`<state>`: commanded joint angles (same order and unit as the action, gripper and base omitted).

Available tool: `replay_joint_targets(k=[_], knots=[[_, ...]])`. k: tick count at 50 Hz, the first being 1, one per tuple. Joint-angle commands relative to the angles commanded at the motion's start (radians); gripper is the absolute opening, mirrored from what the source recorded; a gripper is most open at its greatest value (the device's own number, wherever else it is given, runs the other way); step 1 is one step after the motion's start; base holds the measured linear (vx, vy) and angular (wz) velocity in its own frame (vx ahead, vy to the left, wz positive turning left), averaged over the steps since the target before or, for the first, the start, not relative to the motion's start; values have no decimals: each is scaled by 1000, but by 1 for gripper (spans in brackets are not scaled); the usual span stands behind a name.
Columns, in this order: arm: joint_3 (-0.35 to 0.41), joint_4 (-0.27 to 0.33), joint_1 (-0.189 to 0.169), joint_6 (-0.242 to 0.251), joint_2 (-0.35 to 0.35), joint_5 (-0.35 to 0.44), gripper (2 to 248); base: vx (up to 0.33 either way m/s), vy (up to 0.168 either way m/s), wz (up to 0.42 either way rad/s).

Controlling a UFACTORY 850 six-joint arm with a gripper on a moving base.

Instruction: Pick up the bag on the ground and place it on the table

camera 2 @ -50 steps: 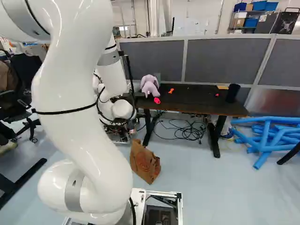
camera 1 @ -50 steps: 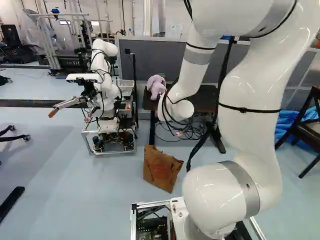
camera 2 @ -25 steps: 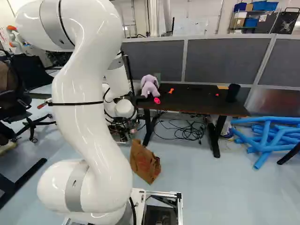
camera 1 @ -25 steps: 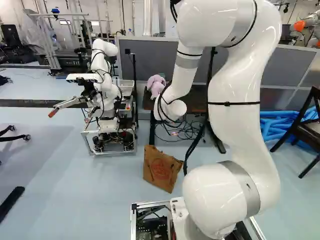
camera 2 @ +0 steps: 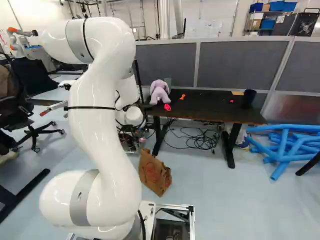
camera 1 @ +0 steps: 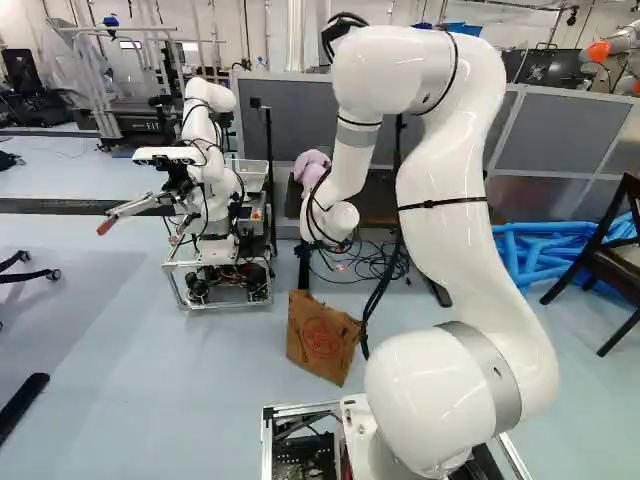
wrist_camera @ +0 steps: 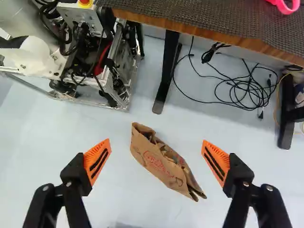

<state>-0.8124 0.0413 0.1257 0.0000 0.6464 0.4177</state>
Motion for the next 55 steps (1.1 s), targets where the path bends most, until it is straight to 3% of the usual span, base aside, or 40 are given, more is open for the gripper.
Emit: replay_joint_targets(k=[27,55], knots=[[-158,74,-4,0,158,-90,247,0,0,0],[-230,149,-3,0,265,-216,247,0,0,0]])
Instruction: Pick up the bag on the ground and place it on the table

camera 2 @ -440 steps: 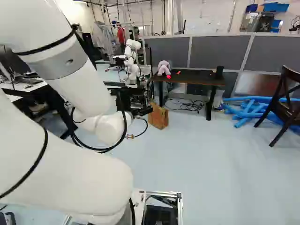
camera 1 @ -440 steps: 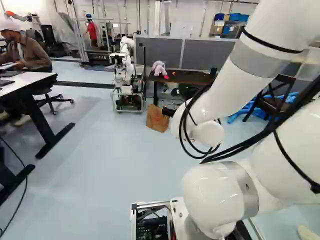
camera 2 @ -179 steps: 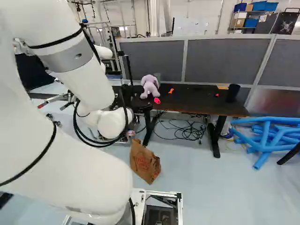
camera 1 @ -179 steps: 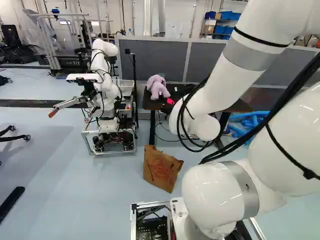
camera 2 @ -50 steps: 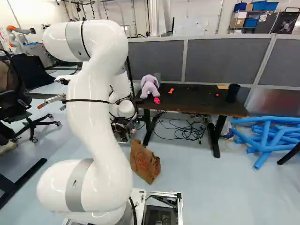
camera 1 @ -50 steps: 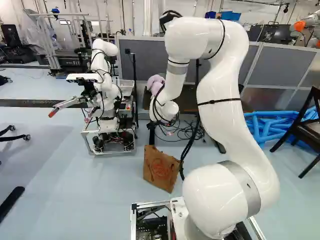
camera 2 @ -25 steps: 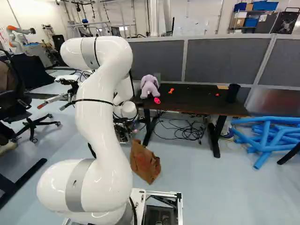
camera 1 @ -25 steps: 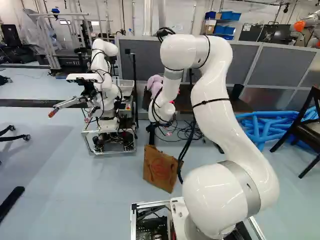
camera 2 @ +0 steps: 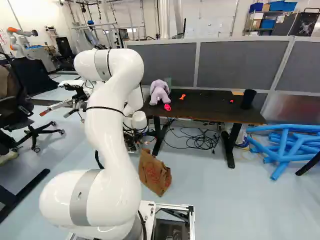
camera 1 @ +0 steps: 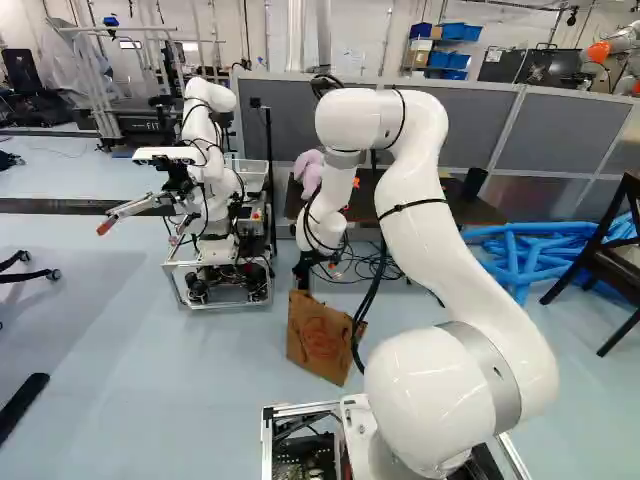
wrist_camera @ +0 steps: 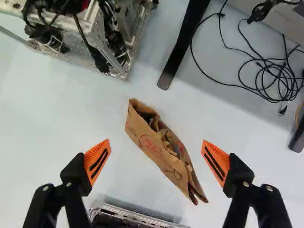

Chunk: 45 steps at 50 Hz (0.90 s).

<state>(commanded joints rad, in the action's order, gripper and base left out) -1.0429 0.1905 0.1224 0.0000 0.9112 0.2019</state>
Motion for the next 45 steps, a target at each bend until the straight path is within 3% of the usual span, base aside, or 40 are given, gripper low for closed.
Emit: replay_joint_targets(k=[16,45], knots=[[-40,13,0,17,60,-50,247,0,0,0],[-117,43,0,305,169,-53,247,0,0,0]])
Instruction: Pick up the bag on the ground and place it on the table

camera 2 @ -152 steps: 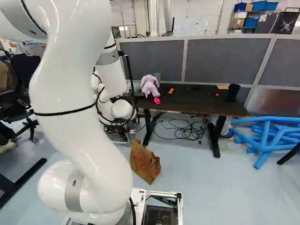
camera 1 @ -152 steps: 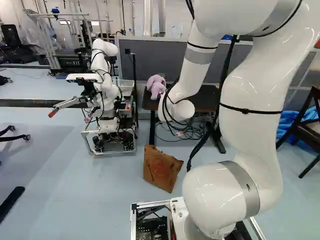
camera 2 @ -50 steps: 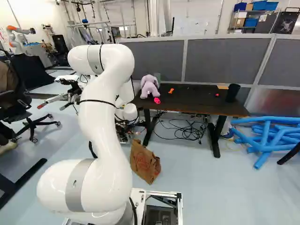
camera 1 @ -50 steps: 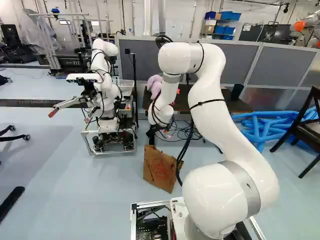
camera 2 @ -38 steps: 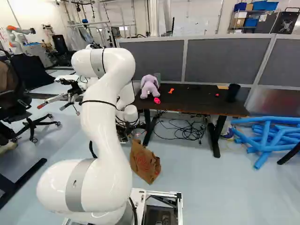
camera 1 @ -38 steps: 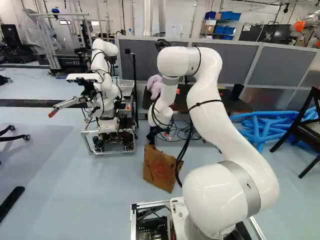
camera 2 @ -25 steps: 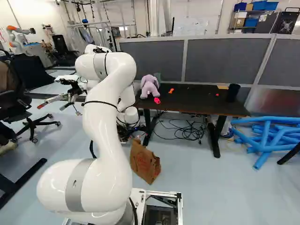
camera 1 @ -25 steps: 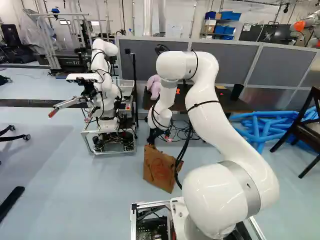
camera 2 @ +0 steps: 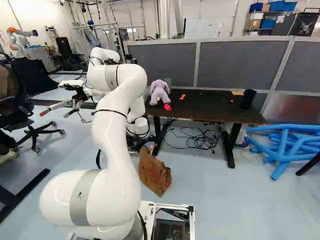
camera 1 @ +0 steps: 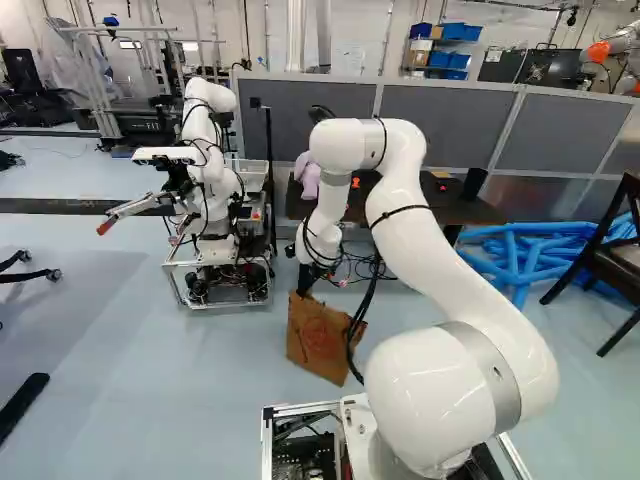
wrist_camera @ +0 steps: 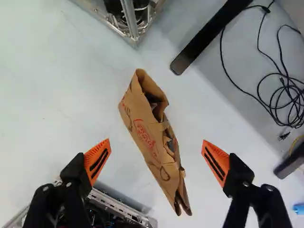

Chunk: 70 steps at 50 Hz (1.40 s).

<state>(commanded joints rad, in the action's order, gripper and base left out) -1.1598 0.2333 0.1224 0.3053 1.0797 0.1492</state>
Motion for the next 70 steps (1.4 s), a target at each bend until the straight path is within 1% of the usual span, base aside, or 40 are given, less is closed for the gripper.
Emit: replay_joint_targets(k=[23,27,37,70], knots=[[-65,0,0,242,86,-16,247,0,0,0],[-77,0,0,267,101,-19,247,0,0,0],[-107,0,0,282,138,-27,247,0,0,0],[-210,0,0,284,262,-80,247,0,0,0]])
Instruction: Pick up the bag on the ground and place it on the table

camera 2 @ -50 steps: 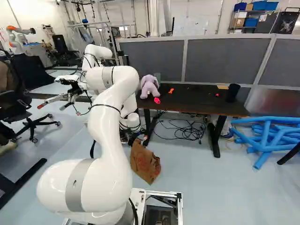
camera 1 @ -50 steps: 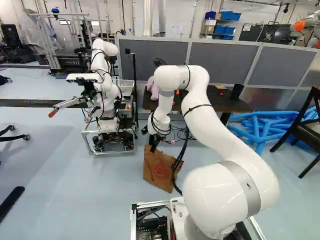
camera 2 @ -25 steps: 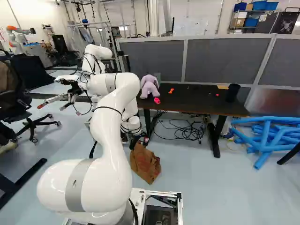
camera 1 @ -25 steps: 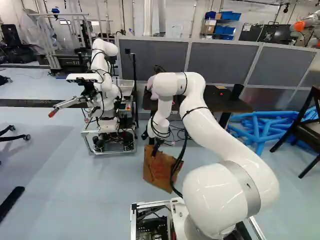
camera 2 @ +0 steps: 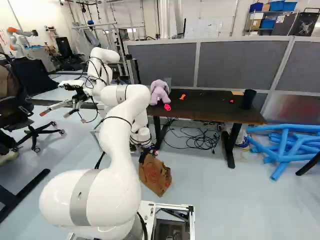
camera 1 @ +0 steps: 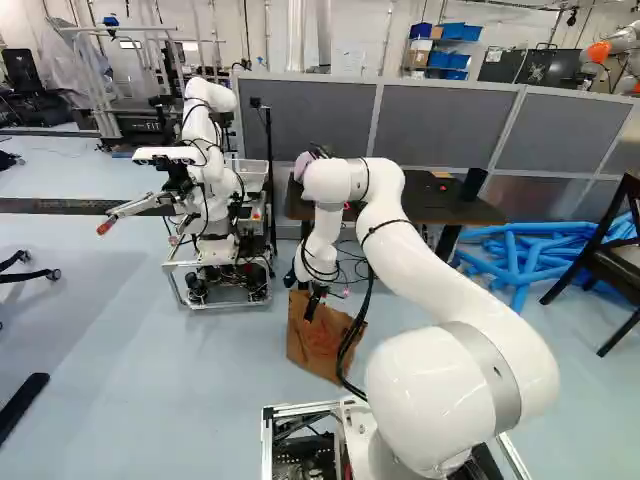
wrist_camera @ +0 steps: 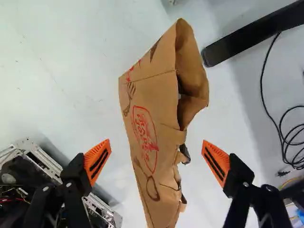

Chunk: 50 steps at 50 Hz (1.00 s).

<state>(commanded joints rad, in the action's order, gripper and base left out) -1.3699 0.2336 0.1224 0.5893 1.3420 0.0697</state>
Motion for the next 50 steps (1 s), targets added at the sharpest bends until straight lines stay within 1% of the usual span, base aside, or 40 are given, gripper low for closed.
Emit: replay_joint_targets(k=[45,50], knots=[[-155,0,-7,0,171,-8,247,0,0,0],[-165,0,-7,0,181,-8,247,0,0,0]])
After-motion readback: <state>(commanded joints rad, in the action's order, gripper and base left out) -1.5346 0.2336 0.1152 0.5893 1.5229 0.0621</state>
